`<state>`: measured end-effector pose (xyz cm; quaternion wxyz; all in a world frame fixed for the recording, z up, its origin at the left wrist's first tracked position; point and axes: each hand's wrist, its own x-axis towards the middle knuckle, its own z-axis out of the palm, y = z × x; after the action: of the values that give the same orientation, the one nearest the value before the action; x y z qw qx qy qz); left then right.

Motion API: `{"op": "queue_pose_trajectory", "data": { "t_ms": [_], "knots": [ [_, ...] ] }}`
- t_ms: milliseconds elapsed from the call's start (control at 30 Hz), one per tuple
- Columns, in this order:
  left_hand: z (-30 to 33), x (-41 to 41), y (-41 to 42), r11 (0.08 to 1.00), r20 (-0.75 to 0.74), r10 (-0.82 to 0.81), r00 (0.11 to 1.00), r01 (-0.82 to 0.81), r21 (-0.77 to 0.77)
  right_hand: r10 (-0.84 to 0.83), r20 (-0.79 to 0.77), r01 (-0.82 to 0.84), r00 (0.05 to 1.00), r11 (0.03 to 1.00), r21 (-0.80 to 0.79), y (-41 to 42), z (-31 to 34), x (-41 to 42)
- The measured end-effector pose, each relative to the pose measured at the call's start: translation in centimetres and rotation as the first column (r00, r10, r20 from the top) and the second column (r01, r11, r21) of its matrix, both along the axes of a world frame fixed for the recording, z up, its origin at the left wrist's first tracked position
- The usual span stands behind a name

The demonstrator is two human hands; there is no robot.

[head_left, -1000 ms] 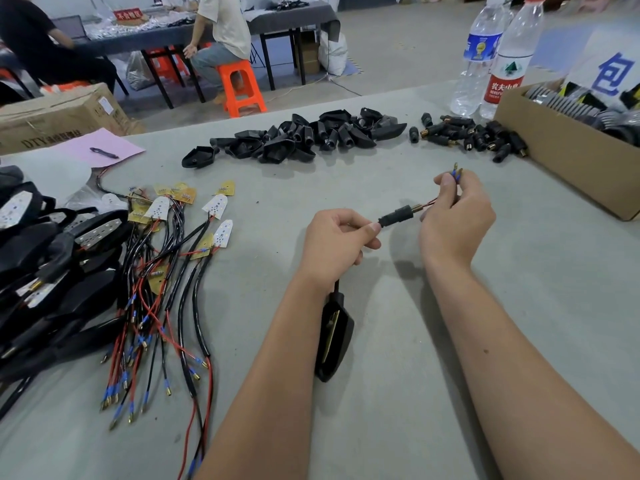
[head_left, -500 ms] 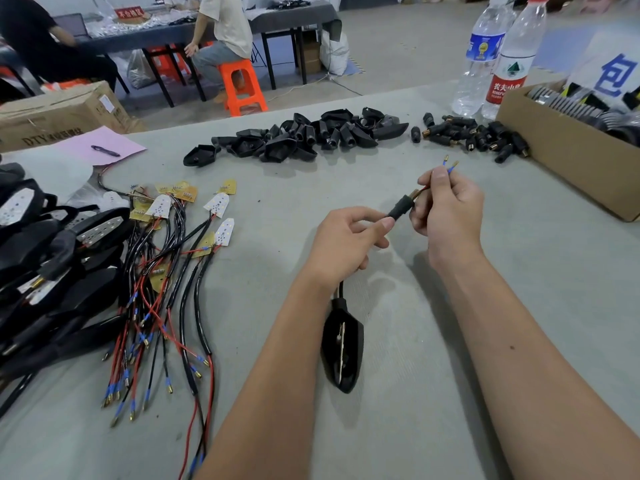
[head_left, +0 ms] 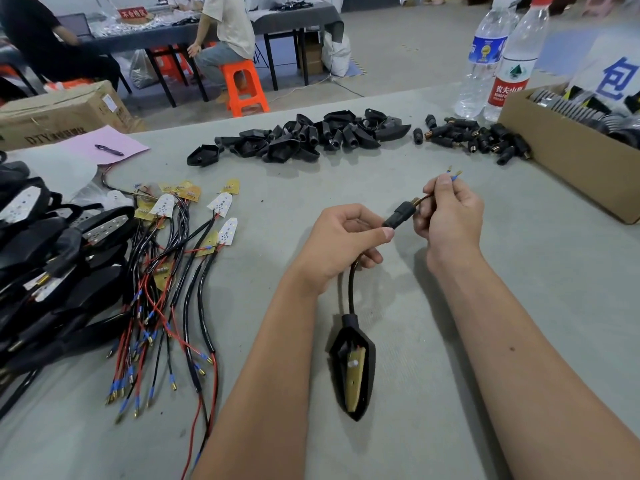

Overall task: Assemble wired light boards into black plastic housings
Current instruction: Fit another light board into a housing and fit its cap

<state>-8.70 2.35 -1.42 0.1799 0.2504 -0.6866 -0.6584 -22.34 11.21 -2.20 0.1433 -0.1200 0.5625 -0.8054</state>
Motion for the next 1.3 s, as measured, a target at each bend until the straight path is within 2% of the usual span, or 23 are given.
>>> {"op": "queue_pose_trajectory", "data": {
  "t_ms": [133, 267, 500, 700, 833, 933, 1067, 1167, 1300],
  "knots": [
    [-0.36, 0.38, -0.38, 0.999, -0.027, 0.039, 0.999, -0.038, 0.037, -0.06, 0.037, 0.06, 0.998, 0.998, -0.022, 0.01, -0.15, -0.46],
    [-0.63, 0.3, -0.7, 0.994, -0.032, 0.111, 0.993, -0.11, 0.014, -0.052, -0.026, 0.052, 0.998, 0.999, 0.013, 0.06, -0.3, -0.44],
    [-0.71, -0.07, -0.39, 0.997, -0.068, 0.073, 0.995, -0.074, -0.014, -0.178, -0.093, 0.187, 0.98, 0.978, 0.093, 0.21, -0.8, -0.46],
    [-0.76, -0.17, -0.47, 0.974, -0.074, 0.216, 0.973, -0.22, -0.045, -0.02, -0.09, 0.021, 0.996, 1.0, 0.01, 0.17, -0.4, -0.25],
    [-0.67, -0.16, -0.66, 0.966, -0.08, 0.254, 0.964, -0.258, -0.036, 0.136, -0.011, -0.137, 0.991, 0.99, -0.031, 0.12, -0.35, 0.21],
    [-0.98, -0.21, -0.58, 0.965, -0.058, 0.259, 0.964, -0.26, -0.014, 0.177, -0.008, -0.178, 0.984, 0.984, -0.029, 0.11, -0.25, 0.37],
    [-0.95, -0.16, -0.62, 0.98, -0.041, 0.187, 0.981, -0.184, 0.07, 0.234, 0.04, -0.232, 0.971, 0.972, -0.04, 0.0, -0.31, 0.46],
    [-0.97, -0.37, -0.37, 0.987, -0.041, 0.159, 0.986, -0.157, 0.037, 0.24, 0.049, -0.239, 0.969, 0.97, -0.034, -0.12, -0.55, 0.23],
    [-1.01, -0.56, -0.29, 0.988, 0.0, 0.15, 0.989, -0.15, -0.025, 0.115, 0.056, -0.115, 0.992, 0.993, 0.002, -0.15, -0.76, -0.1]
  ]
}}
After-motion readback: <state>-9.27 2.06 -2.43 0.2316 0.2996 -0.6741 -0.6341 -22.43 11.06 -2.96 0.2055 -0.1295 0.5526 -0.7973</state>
